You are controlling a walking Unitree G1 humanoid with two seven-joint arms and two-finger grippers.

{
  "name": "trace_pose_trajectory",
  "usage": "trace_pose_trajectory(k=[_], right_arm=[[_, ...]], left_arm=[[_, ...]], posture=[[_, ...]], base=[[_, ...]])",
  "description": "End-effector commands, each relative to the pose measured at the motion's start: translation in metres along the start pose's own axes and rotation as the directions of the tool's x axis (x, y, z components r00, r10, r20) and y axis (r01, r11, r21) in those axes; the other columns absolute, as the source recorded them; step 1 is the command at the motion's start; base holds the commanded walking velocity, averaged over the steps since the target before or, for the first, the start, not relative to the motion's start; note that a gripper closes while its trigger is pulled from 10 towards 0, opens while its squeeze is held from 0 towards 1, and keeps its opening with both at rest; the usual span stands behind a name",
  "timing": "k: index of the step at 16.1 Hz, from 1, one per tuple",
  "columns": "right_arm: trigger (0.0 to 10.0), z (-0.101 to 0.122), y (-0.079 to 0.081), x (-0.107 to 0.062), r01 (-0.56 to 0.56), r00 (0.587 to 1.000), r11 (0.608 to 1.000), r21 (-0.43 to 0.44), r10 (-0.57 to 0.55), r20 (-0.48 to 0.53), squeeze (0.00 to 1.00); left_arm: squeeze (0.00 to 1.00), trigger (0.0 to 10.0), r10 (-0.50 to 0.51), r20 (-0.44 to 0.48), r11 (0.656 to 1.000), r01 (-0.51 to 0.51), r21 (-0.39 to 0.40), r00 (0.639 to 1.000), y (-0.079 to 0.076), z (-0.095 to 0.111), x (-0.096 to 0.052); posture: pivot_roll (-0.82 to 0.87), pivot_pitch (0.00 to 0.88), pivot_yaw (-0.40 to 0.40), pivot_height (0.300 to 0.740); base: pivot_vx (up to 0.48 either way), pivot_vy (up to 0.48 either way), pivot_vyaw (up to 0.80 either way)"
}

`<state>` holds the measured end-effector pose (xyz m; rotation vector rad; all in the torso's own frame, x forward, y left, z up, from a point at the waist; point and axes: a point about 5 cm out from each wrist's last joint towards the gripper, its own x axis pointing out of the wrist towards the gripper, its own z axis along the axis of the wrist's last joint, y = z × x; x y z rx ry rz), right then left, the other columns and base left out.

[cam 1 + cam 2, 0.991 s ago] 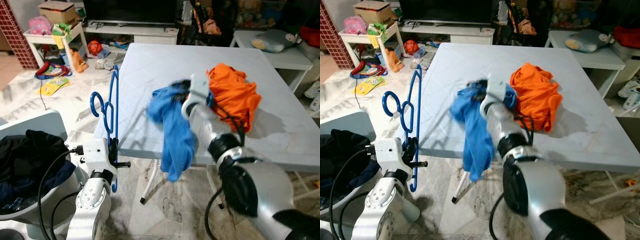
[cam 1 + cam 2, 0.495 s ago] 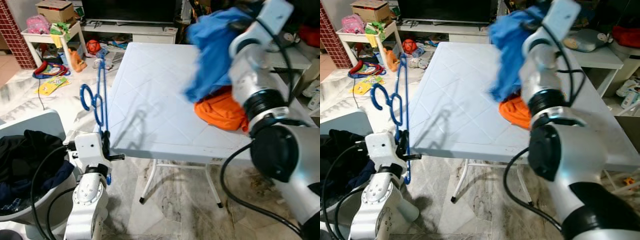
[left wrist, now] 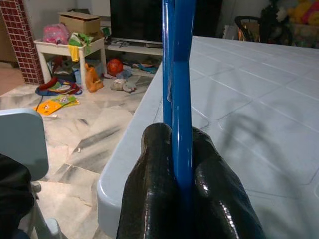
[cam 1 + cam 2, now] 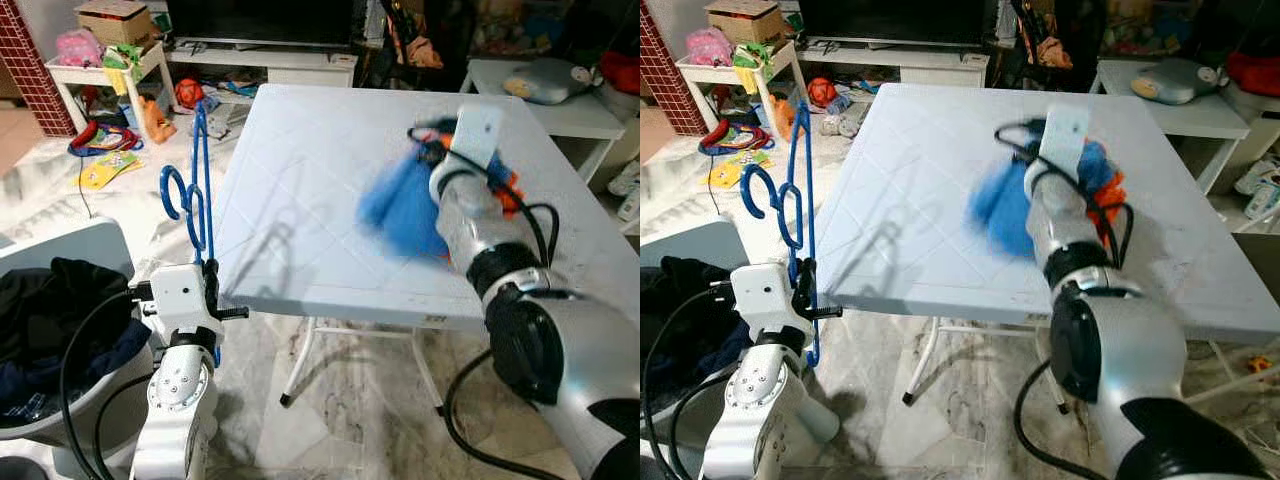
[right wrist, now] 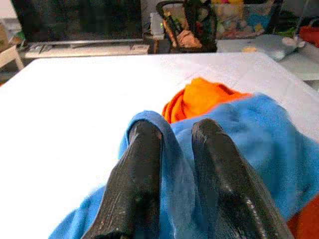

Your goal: Hang hanger

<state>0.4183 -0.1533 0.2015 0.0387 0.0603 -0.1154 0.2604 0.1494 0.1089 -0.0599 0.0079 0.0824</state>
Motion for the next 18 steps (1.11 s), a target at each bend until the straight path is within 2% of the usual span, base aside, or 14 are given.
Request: trace_pose_trajectory(k=[1,2,6,7,9,10,13,15,18], right_arm=[[10.0,-0.002,-0.003,0.000,-0.015,1.000,0.999,-0.030,0.014,-0.011,1.00],[10.0,-0.007,-0.004,-0.001,-0.059,0.998,0.997,-0.042,0.058,-0.018,1.00],[10.0,-0.004,0.003,-0.003,-0.193,0.978,0.961,-0.197,0.204,0.038,1.00],[10.0,-0.002,0.001,-0.004,-0.220,0.970,0.956,-0.194,0.236,0.060,1.00],[10.0,0.000,-0.010,-0.004,-0.191,0.974,0.964,-0.185,0.209,0.084,1.00],[10.0,-0.002,-0.021,-0.005,-0.163,0.977,0.981,-0.108,0.176,0.122,1.00],[10.0,-0.016,-0.039,-0.013,-0.096,0.979,0.995,-0.021,0.098,0.177,1.00],[10.0,-0.034,-0.041,-0.025,-0.121,0.971,0.992,-0.029,0.124,0.203,1.00],[10.0,-0.048,-0.041,-0.034,-0.134,0.973,0.991,0.000,0.132,0.191,1.00]], left_arm=[[0.00,10.0,-0.011,-0.003,1.000,0.011,0.003,1.000,-0.003,0.000,0.001],[0.00,10.0,-0.013,-0.003,1.000,0.013,0.005,1.000,-0.004,0.000,0.002],[0.00,10.0,-0.022,-0.004,1.000,0.022,0.015,1.000,-0.006,0.000,0.001],[0.00,10.0,-0.025,-0.005,1.000,0.025,0.015,1.000,-0.005,0.000,0.001],[0.00,10.0,-0.031,-0.004,0.999,0.031,0.020,1.000,-0.006,0.000,-0.001],[0.00,10.0,-0.043,-0.002,0.999,0.043,0.028,0.999,-0.008,-0.001,-0.002],[0.00,10.0,-0.081,0.000,0.996,0.081,0.021,0.997,-0.015,0.000,-0.001],[0.00,10.0,-0.140,0.020,0.990,0.139,0.036,0.990,-0.024,0.007,-0.001],[0.00,10.0,-0.152,0.031,0.988,0.151,0.027,0.988,-0.028,0.012,0.002]], posture=[[0.04,0.000,-0.044,0.740],[0.04,0.000,-0.040,0.740],[0.03,0.000,-0.033,0.740],[0.03,0.000,-0.034,0.740],[0.03,0.000,-0.034,0.740],[0.03,0.000,-0.032,0.740],[0.02,0.000,-0.018,0.740],[0.01,0.000,-0.009,0.740],[0.00,0.000,-0.002,0.740]], base=[[0.000,0.000,0.00],[0.000,0.000,0.00],[0.000,0.000,0.00],[0.000,0.000,0.00],[0.000,0.000,0.00],[0.000,0.000,0.00],[0.000,0.000,0.00],[0.000,0.000,0.00],[0.000,0.000,0.00]])
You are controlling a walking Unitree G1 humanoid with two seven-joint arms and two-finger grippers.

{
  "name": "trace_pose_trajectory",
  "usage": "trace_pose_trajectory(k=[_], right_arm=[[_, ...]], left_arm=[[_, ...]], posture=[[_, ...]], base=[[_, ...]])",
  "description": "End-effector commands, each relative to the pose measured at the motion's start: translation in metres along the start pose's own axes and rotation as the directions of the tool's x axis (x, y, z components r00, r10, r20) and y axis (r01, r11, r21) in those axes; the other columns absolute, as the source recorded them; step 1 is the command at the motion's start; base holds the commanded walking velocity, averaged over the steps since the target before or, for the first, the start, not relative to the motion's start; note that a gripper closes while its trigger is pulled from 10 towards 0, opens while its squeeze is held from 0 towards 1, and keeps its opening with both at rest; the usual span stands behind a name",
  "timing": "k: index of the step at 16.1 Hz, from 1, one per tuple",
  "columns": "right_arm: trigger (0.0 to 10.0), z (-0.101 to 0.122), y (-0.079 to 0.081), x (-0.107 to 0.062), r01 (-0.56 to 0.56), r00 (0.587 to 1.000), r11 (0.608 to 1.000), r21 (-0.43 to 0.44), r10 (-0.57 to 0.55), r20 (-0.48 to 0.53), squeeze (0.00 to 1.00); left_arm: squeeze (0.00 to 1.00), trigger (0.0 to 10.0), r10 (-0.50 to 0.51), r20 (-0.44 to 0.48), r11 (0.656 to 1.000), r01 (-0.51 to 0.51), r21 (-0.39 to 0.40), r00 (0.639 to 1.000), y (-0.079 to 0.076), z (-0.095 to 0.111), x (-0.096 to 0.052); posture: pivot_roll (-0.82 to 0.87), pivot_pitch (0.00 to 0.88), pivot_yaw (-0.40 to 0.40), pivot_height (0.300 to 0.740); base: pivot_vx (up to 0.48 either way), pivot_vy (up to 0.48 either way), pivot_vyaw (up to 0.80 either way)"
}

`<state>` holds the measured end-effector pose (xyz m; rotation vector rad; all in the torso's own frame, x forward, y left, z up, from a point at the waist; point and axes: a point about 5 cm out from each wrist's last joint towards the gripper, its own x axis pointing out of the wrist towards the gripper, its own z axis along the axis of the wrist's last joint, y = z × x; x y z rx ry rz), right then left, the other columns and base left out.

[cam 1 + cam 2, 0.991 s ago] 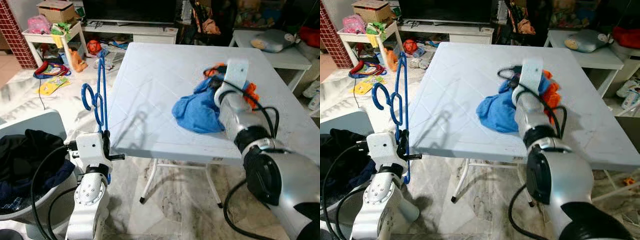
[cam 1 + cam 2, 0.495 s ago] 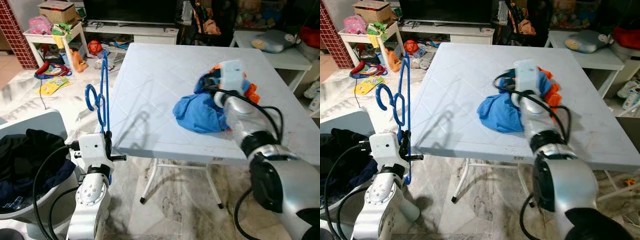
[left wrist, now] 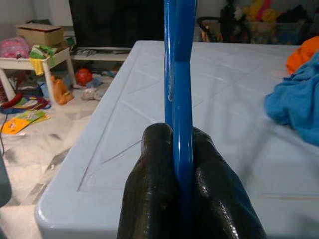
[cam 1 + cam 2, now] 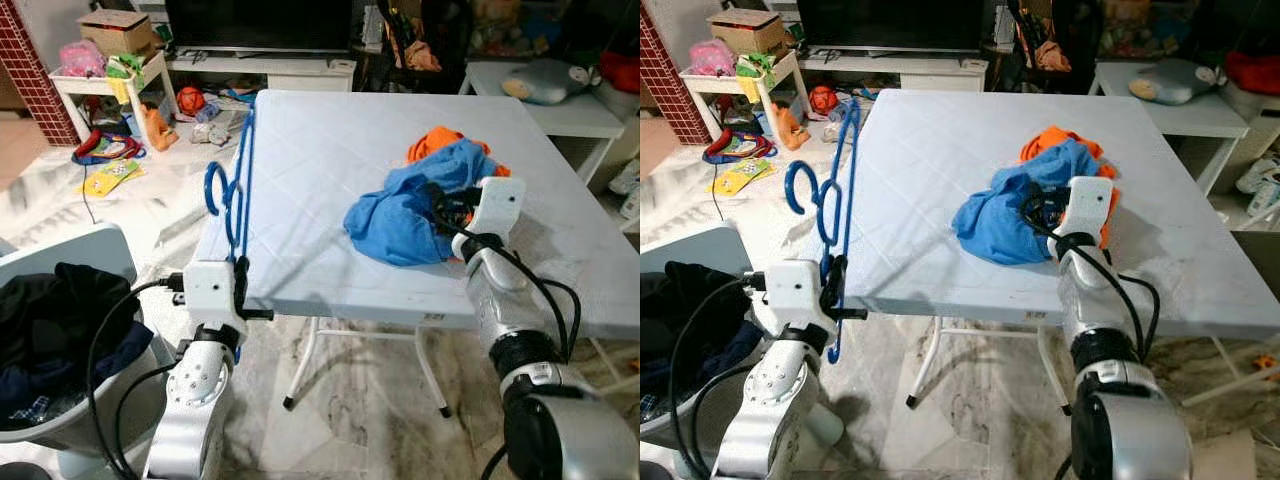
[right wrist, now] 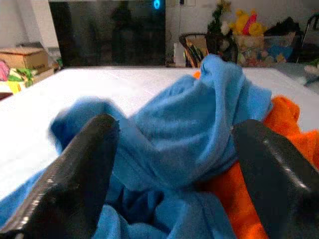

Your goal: Hang hanger

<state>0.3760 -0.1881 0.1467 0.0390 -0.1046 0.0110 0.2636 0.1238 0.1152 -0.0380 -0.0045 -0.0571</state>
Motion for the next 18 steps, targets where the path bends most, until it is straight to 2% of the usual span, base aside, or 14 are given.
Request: trace_pose_trajectory(k=[1,3,4,9,18], right_arm=[[10.0,0.006,0.002,-0.001,-0.012,0.999,1.000,0.008,0.012,0.032,1.00],[10.0,0.005,0.005,-0.003,-0.030,0.999,1.000,0.001,0.030,0.020,1.00],[10.0,0.005,0.005,-0.002,-0.022,1.000,1.000,0.020,0.022,0.018,0.00],[10.0,0.008,0.009,-0.004,-0.050,0.999,0.999,-0.011,0.050,0.019,0.00],[10.0,0.006,0.012,-0.005,-0.045,0.999,0.999,-0.003,0.045,-0.005,0.00]], left_arm=[[0.00,10.0,-0.015,0.024,1.000,0.015,0.003,1.000,-0.002,0.007,0.002],[0.00,10.0,-0.018,0.021,1.000,0.018,0.002,1.000,-0.003,0.007,0.002],[0.00,10.0,-0.022,0.017,1.000,0.022,0.001,1.000,-0.004,0.006,0.000],[0.00,10.0,-0.017,0.012,1.000,0.017,-0.001,1.000,-0.003,0.007,0.000],[0.00,10.0,-0.005,0.000,1.000,0.005,-0.005,1.000,-0.001,0.005,0.001]], posture=[[0.00,0.000,-0.001,0.740],[0.00,0.000,0.000,0.740],[0.00,0.000,0.001,0.740],[0.00,0.000,-0.002,0.740],[0.00,0.000,-0.003,0.740]], base=[[0.000,0.000,0.00],[0.000,0.000,0.00],[0.000,0.000,0.00],[0.000,0.000,0.00],[-0.268,0.000,0.00]])
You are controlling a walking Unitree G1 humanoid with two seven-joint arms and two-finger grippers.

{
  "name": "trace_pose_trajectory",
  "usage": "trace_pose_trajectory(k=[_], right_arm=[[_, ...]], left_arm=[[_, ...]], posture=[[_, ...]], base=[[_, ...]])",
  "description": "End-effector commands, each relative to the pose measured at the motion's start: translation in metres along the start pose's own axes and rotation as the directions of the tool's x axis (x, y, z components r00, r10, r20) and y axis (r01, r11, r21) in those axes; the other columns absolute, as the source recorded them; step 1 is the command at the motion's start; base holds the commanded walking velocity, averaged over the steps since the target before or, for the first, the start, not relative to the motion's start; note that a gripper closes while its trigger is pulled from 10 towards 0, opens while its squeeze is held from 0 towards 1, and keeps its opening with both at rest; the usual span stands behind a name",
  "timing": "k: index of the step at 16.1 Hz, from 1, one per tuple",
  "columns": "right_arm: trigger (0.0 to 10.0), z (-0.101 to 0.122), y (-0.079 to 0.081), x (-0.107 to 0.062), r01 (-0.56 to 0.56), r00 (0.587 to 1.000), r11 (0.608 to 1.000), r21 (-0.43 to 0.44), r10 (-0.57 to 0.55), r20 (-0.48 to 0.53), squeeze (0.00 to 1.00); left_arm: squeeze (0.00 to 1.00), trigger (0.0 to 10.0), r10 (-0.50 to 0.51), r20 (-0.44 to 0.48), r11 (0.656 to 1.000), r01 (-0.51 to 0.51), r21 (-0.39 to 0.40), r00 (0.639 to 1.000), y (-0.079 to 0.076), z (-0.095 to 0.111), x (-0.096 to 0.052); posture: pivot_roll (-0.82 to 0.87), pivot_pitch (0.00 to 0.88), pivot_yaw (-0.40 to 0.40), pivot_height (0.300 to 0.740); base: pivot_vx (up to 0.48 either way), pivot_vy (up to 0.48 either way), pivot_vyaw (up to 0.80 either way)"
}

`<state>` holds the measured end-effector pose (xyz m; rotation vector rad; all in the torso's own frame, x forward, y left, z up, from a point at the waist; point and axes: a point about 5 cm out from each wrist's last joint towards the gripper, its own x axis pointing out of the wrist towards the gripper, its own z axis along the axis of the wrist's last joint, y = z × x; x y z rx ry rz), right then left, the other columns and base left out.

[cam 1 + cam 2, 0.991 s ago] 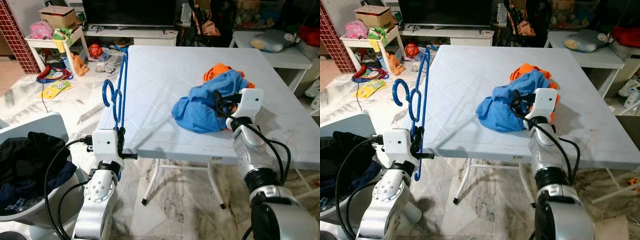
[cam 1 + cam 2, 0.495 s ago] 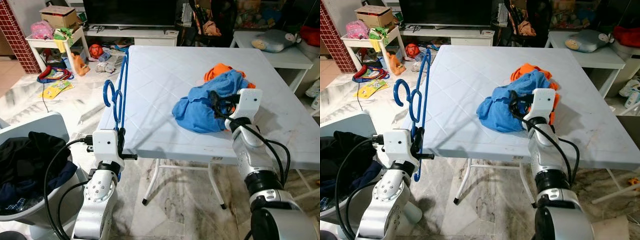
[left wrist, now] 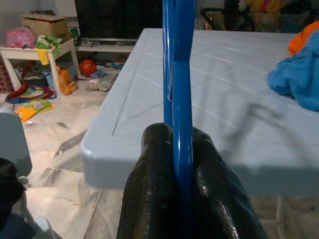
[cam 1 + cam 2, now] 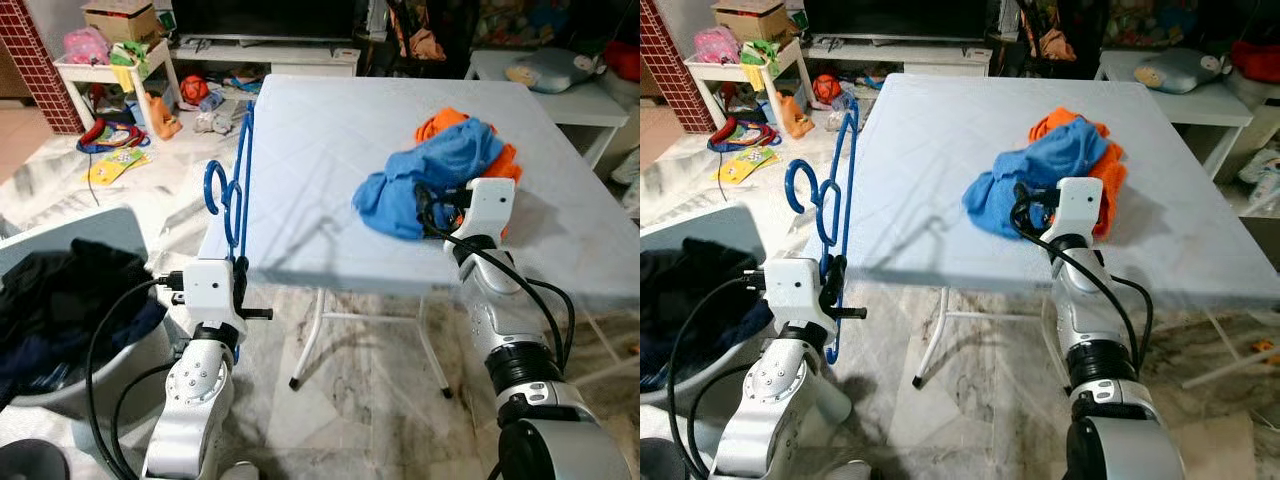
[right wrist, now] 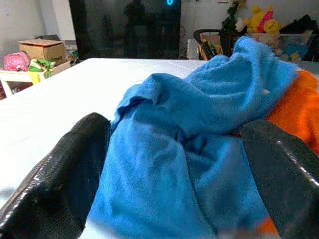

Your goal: Hang hanger

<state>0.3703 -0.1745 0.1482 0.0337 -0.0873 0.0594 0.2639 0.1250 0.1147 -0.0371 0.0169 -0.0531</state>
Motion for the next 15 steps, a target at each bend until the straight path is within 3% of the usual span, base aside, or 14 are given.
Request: trace_pose_trajectory(k=[1,10,15], right_arm=[[10.0,0.003,-0.002,0.000,0.004,1.000,1.000,0.004,-0.004,0.005,0.00],[10.0,0.009,-0.012,0.009,0.021,1.000,1.000,-0.005,-0.021,-0.022,0.00],[10.0,0.004,-0.006,0.009,-0.026,0.999,0.995,-0.091,0.023,-0.037,0.00]], left_arm=[[0.00,10.0,-0.009,0.022,1.000,0.009,-0.005,1.000,-0.002,0.006,0.001],[0.00,10.0,-0.006,0.013,1.000,0.006,-0.002,1.000,-0.001,0.004,0.000],[0.00,10.0,-0.024,-0.023,1.000,0.024,0.004,0.999,-0.003,-0.002,-0.001]], posture=[[0.00,0.000,-0.004,0.740],[0.01,0.000,-0.005,0.740],[0.01,0.000,-0.007,0.740]], base=[[-0.281,0.000,0.00],[-0.280,0.000,0.00],[-0.222,0.000,0.00]])
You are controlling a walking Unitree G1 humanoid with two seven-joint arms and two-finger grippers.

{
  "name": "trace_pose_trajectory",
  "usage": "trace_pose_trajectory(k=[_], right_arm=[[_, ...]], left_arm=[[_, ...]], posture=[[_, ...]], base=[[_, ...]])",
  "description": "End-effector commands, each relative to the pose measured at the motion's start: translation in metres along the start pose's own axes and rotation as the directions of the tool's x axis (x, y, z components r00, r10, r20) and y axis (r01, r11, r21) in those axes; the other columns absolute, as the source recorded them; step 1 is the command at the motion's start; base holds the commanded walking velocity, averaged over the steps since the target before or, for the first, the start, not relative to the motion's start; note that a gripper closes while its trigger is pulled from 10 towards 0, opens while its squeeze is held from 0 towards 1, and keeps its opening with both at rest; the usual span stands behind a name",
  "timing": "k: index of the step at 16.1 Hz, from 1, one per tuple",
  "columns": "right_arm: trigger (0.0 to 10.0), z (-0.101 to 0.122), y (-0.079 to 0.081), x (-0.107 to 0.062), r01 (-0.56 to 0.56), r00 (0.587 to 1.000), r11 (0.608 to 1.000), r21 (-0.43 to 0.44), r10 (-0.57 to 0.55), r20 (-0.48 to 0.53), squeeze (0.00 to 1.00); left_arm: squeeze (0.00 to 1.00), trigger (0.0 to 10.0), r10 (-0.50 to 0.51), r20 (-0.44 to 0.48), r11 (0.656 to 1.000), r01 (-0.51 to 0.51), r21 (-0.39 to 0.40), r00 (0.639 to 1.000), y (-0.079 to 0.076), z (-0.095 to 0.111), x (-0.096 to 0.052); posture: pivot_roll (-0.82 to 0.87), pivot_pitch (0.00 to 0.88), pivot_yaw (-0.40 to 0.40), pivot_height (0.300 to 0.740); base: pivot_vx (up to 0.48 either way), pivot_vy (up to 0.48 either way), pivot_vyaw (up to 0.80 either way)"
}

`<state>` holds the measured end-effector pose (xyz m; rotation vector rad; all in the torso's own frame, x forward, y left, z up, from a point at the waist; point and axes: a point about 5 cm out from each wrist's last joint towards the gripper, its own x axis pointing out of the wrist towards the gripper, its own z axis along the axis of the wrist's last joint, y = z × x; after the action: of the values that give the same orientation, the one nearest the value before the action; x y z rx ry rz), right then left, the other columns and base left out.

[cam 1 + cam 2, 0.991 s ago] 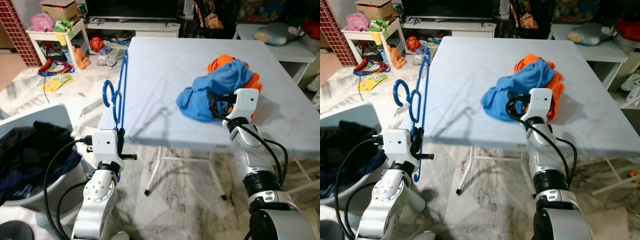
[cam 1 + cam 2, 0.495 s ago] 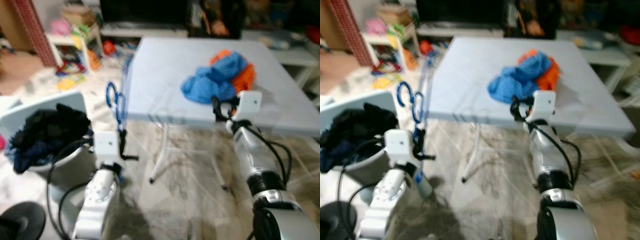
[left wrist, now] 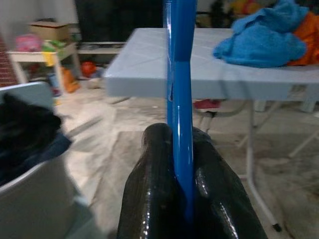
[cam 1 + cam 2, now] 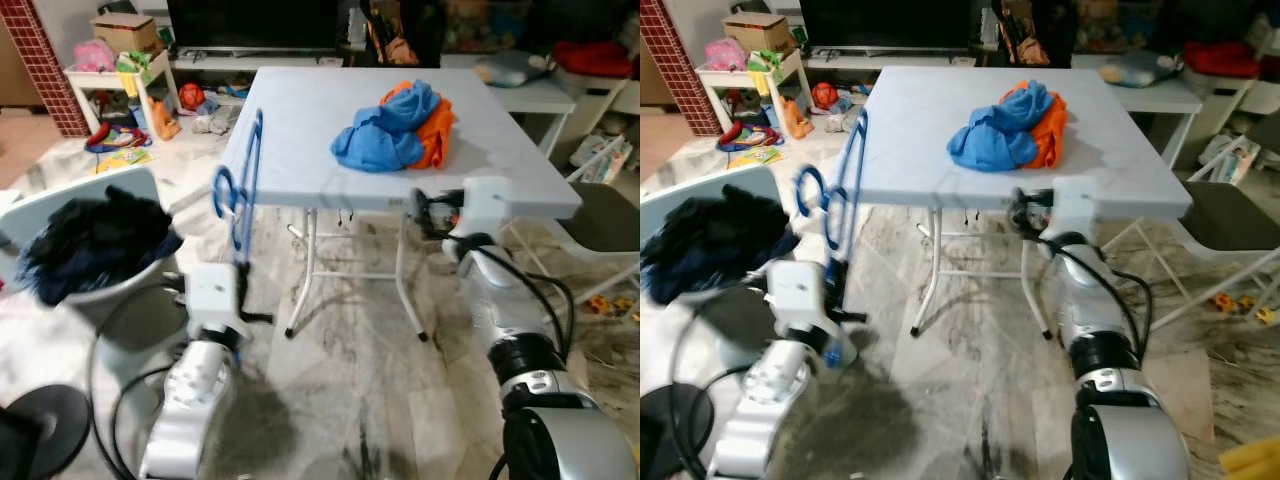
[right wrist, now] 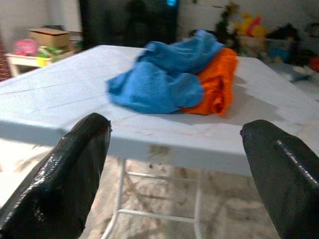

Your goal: Hang hanger

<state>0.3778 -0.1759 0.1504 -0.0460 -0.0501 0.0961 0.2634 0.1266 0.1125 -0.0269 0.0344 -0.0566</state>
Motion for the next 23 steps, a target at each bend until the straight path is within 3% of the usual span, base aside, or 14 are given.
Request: trace_pose_trajectory(k=[1,4,5,9,10,12,14,16,17,18,19,20,21,23], right_arm=[[10.0,0.004,-0.007,0.002,-0.015,1.000,1.000,-0.014,0.015,0.004,0.00],[10.0,0.007,-0.013,0.004,-0.058,0.998,0.993,-0.106,0.056,-0.026,0.00],[10.0,0.009,-0.018,0.006,-0.049,0.998,0.997,-0.066,0.048,-0.027,0.00],[10.0,0.013,-0.013,0.005,-0.143,0.990,0.981,-0.135,0.142,-0.011,0.00],[10.0,0.012,-0.010,0.004,-0.188,0.982,0.968,-0.168,0.188,-0.015,0.00],[10.0,0.017,-0.003,0.000,-0.342,0.937,0.900,-0.269,0.350,-0.020,0.00],[10.0,0.021,0.002,-0.005,-0.498,0.857,0.770,-0.398,0.508,-0.089,0.00],[10.0,0.017,-0.006,-0.017,-0.682,0.708,0.515,-0.519,0.643,-0.292,0.00],[10.0,0.016,-0.007,-0.018,-0.693,0.697,0.498,-0.522,0.647,-0.308,0.00],[10.0,0.009,-0.019,-0.028,-0.791,0.588,0.360,-0.495,0.671,-0.452,0.00],[10.0,0.006,-0.023,-0.034,-0.836,0.523,0.285,-0.469,0.673,-0.523,0.00],[10.0,0.002,-0.026,-0.041,-0.895,0.419,0.201,-0.397,0.683,-0.598,0.00],[10.0,0.001,-0.026,-0.043,-0.912,0.383,0.174,-0.373,0.687,-0.617,0.00],[10.0,-0.002,-0.023,-0.048,-0.938,0.309,0.112,-0.327,0.697,-0.647,0.00]], left_arm=[[0.00,10.0,-0.025,-0.011,1.000,0.025,-0.008,1.000,-0.005,-0.001,0.000],[0.00,10.0,-0.029,-0.030,0.999,0.028,-0.017,0.999,-0.003,-0.002,0.001],[0.00,10.0,-0.026,-0.038,0.999,0.025,-0.021,0.999,-0.002,-0.003,0.003],[0.00,10.0,-0.067,-0.089,0.998,0.065,-0.027,0.994,-0.005,-0.009,0.003],[0.00,10.0,-0.077,-0.146,0.997,0.077,-0.006,0.986,-0.002,-0.016,0.001],[0.00,10.0,-0.165,-0.264,0.985,0.174,0.012,0.950,0.006,-0.030,-0.005],[0.00,10.0,-0.279,-0.368,0.950,0.310,0.026,0.887,0.010,-0.039,-0.011],[0.00,10.0,-0.356,-0.496,0.871,0.474,0.132,0.792,0.026,-0.048,-0.014],[0.00,10.0,-0.360,-0.504,0.863,0.485,0.140,0.785,0.027,-0.049,-0.014],[0.00,10.0,-0.441,-0.525,0.812,0.572,0.112,0.728,0.026,-0.047,-0.015],[0.00,10.0,-0.486,-0.536,0.759,0.638,0.133,0.690,0.025,-0.046,-0.016],[0.00,10.0,-0.545,-0.564,0.658,0.733,0.172,0.621,0.020,-0.048,-0.019],[0.00,10.0,-0.560,-0.567,0.631,0.755,0.181,0.604,0.018,-0.048,-0.018],[0.00,10.0,-0.603,-0.574,0.537,0.814,0.223,0.554,0.011,-0.048,-0.017]], posture=[[0.01,0.000,-0.007,0.740],[0.00,0.000,-0.005,0.740],[-0.01,0.000,-0.003,0.740],[-0.01,0.000,-0.002,0.740],[-0.01,0.000,-0.002,0.740],[-0.02,0.000,0.003,0.740],[-0.02,0.000,0.007,0.740],[-0.03,0.000,0.012,0.740],[-0.03,0.000,0.014,0.740],[-0.04,0.000,0.015,0.740],[-0.04,0.000,0.015,0.740],[-0.05,0.000,0.015,0.740],[-0.05,0.000,0.015,0.740],[-0.05,0.000,0.019,0.740]], base=[[0.000,0.000,0.00],[0.000,0.000,0.00],[0.000,0.000,0.00],[0.000,0.000,0.00],[0.000,0.000,0.00],[0.000,0.000,0.00],[0.000,0.000,0.00],[0.000,0.000,0.00],[0.000,0.000,0.00],[0.000,0.000,0.00],[0.000,0.000,0.00],[0.000,0.000,0.00],[0.000,0.000,0.00],[0.000,0.000,0.00]])
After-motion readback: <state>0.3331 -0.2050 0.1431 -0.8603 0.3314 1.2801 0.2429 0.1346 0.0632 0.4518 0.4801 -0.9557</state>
